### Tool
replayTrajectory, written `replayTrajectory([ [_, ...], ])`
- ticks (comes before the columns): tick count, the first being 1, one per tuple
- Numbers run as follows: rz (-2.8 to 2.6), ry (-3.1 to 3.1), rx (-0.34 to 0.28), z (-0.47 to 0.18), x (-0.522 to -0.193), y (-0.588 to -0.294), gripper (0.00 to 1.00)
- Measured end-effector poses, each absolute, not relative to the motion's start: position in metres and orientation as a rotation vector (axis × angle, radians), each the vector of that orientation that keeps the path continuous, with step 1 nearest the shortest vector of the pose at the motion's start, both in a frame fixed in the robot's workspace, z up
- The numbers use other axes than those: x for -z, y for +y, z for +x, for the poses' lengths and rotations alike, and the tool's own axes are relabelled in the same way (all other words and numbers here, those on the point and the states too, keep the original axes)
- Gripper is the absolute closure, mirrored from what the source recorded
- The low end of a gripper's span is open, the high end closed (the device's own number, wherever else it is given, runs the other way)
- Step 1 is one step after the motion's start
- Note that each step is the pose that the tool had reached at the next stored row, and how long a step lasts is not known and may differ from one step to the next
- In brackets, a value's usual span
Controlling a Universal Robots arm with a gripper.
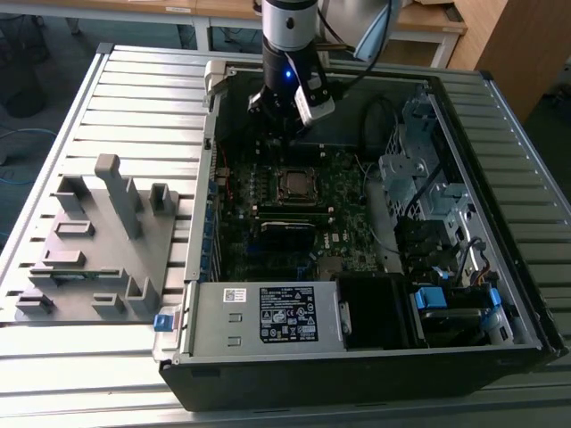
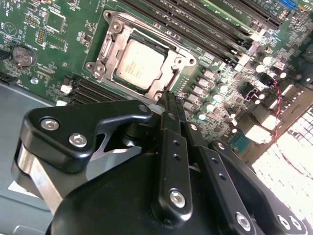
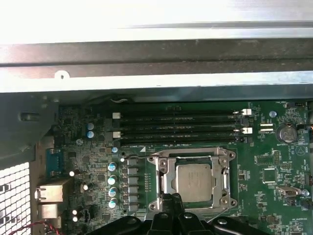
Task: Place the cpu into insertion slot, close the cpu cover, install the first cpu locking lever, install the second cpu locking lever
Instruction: 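Install the first cpu locking lever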
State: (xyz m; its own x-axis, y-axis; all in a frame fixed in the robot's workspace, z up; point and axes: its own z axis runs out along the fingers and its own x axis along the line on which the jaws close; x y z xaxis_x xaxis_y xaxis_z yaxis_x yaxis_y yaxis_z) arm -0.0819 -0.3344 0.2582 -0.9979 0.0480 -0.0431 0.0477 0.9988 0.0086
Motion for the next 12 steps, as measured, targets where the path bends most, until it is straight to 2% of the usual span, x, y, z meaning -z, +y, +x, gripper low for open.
replayTrajectory([
  [12,0.074,3.094,-0.012,-0.0881,-0.2582,-0.3344,0.90],
])
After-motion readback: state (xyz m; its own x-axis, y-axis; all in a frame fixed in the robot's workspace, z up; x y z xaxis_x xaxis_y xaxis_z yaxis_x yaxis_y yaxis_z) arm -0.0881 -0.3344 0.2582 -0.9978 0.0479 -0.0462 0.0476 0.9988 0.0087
